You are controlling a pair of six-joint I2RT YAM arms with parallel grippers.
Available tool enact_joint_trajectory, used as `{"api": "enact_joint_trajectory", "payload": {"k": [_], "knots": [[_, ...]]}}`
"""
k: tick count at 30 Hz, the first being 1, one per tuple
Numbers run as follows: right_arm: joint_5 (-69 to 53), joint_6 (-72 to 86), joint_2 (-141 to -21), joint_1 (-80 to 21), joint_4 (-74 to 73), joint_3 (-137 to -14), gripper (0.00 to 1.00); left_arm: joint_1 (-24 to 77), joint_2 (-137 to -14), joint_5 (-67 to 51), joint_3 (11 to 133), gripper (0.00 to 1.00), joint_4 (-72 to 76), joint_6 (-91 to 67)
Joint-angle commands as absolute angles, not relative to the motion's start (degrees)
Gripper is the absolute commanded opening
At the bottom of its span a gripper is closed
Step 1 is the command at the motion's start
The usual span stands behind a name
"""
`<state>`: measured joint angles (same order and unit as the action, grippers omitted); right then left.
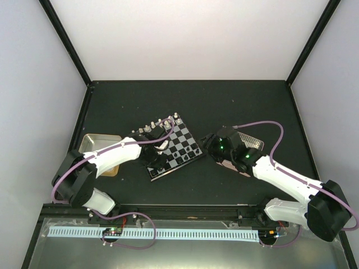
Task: Set up the chess pieces on the board
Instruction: Move the chess piece to the chessboard.
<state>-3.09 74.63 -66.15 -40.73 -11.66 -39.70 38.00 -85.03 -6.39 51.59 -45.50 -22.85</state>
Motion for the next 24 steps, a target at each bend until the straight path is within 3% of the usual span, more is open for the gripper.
{"api": "enact_joint_trajectory", "payload": {"k": [1,24], "knots": [[-1.9,74.1,-64.6,-40.3,-11.6,-39.1,0.64,38.9,-86.1,-6.7,52.7,0.06,-44.4,-22.6],[-1.3,73.9,-63.4,-39.7,-12.1,-38.1,0.64,40.5,-90.0,-4.6,56.1,0.06,-40.3,-24.5]]}}
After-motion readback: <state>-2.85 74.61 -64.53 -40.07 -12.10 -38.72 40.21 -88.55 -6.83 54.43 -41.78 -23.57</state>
